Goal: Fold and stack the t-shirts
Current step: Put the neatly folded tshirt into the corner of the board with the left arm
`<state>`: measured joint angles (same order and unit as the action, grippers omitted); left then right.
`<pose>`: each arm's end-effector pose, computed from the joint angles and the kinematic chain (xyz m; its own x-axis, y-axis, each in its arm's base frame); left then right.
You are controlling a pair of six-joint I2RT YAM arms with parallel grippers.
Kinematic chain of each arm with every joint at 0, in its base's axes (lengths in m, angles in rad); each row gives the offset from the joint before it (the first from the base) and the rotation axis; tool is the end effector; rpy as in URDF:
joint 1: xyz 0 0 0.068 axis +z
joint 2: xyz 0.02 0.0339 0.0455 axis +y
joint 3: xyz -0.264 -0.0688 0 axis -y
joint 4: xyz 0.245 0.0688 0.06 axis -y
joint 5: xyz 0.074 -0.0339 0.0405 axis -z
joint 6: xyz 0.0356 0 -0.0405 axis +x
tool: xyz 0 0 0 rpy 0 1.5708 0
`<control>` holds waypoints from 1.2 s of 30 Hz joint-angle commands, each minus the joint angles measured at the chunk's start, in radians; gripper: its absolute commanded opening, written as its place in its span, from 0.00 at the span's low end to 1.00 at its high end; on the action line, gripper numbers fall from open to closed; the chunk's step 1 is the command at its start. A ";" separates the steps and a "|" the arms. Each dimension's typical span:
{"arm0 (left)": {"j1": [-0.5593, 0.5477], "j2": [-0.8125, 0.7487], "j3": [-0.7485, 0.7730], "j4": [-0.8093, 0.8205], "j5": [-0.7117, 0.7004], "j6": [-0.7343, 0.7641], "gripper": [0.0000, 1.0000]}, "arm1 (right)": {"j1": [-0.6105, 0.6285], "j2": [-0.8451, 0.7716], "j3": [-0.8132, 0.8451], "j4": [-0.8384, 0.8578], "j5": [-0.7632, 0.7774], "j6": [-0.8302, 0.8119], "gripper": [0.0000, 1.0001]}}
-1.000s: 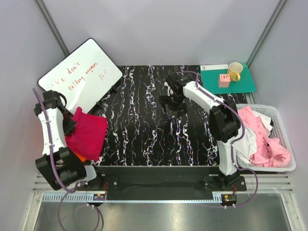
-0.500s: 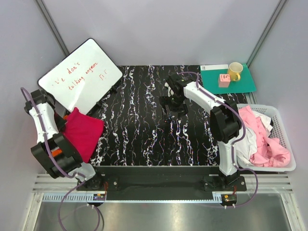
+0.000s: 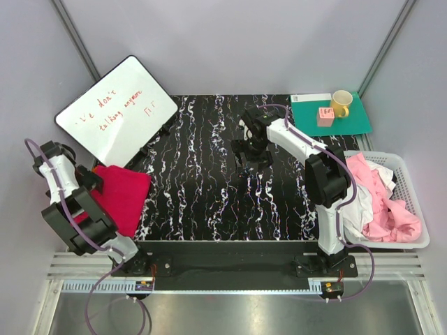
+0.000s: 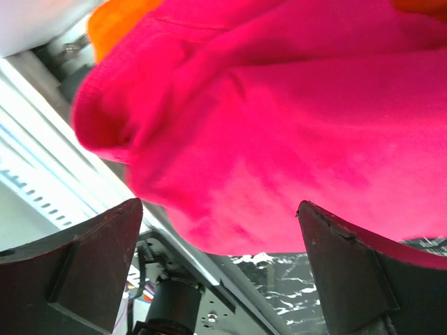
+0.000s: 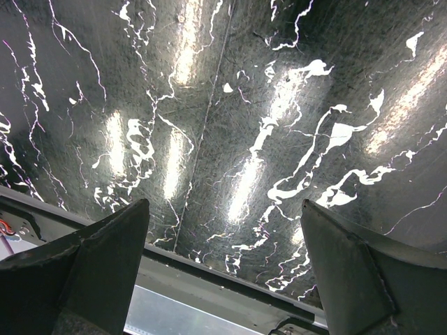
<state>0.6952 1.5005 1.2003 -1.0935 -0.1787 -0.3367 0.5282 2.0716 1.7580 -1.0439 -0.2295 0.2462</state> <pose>0.2052 0.1794 0.2544 -0.4973 -0.8382 -0.2241 -0.8674 0.4860 0.1069 0.3598 0.2193 0.2204 -0.9484 -0.2786 -0.1511 -0.3106 0.9122 0.2672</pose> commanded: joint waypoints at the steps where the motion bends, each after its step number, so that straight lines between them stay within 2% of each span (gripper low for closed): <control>1: -0.043 -0.103 0.045 0.040 0.126 0.027 0.99 | 0.000 -0.067 -0.005 0.007 0.004 -0.005 0.97; 3: -0.094 -0.187 0.053 0.046 0.197 0.030 0.99 | 0.000 -0.073 -0.006 0.007 0.019 -0.002 0.97; 6: -0.283 -0.296 0.087 0.061 0.235 -0.010 0.99 | 0.000 -0.077 -0.002 0.007 0.044 0.004 0.97; 12: -0.555 -0.359 0.042 0.176 0.353 -0.108 0.99 | -0.033 -0.082 0.017 0.012 0.082 0.048 0.98; 15: -0.669 -0.303 0.035 0.193 0.364 -0.090 0.99 | -0.080 -0.079 0.009 0.024 0.096 0.077 0.98; 20: -0.810 -0.091 0.071 0.193 0.346 -0.024 0.99 | -0.155 -0.082 -0.023 0.065 0.143 0.082 1.00; 24: -0.911 0.056 0.137 0.195 0.343 0.013 0.99 | -0.192 -0.088 -0.043 0.074 0.255 0.061 1.00; 28: -0.967 0.194 0.226 0.193 0.349 0.044 0.99 | -0.212 -0.107 -0.093 0.099 0.367 0.050 1.00; 33: -0.997 0.320 0.321 0.184 0.363 0.054 0.99 | -0.229 -0.128 -0.138 0.119 0.383 0.059 1.00; 36: -0.997 0.345 0.358 0.182 0.373 0.062 0.99 | -0.231 -0.137 -0.144 0.123 0.381 0.065 1.00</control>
<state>-0.3027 1.8248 1.4921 -0.9207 0.1608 -0.3046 0.3054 2.0022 1.6196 -0.9592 0.1043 0.3077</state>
